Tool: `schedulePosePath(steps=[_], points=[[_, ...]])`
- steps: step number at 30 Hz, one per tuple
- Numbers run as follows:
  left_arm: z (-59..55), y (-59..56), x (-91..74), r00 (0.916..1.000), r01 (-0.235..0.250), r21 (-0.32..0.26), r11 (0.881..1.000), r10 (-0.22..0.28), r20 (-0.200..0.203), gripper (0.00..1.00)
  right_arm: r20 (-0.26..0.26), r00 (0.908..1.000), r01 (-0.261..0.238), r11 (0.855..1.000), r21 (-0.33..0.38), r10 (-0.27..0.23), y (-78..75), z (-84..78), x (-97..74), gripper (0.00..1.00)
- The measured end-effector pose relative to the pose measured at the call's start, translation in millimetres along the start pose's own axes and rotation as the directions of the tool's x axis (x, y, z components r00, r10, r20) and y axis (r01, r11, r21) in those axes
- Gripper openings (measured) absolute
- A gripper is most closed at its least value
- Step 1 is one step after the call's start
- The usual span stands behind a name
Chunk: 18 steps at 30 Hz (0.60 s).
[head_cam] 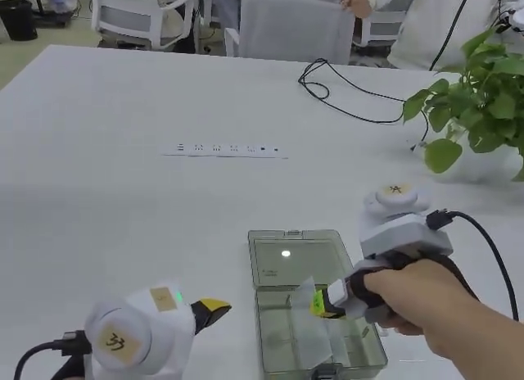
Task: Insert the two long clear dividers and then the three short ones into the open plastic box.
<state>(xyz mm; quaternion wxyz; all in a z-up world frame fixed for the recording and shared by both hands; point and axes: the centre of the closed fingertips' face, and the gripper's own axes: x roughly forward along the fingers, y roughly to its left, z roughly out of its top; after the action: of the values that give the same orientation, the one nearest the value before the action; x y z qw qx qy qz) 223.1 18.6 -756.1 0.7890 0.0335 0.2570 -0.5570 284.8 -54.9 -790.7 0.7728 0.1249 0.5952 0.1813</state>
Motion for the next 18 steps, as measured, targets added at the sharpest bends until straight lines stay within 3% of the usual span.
schedulePosePath(steps=[9, 13, 18], points=[[0.2, -0.7, 0.5, 1.0000, 0.000, -0.004, 1.000, 0.000, 0.002, 0.97, 0.012, 0.9991, 0.041, 0.997, -0.066, -0.040, 2.5, 0.8, 0.9, 0.07], [0.8, -0.8, 0.2, 1.0000, -0.001, -0.007, 1.000, 0.001, 0.006, 0.97, 0.011, 0.9965, 0.084, 0.986, -0.142, -0.083, 4.1, 1.4, 0.6, 0.07], [1.5, 0.1, -0.1, 0.9999, -0.004, -0.010, 1.000, 0.004, 0.010, 0.97, 0.010, 0.9936, 0.112, 0.976, -0.188, -0.112, 5.8, 2.6, 0.7, 0.06]])
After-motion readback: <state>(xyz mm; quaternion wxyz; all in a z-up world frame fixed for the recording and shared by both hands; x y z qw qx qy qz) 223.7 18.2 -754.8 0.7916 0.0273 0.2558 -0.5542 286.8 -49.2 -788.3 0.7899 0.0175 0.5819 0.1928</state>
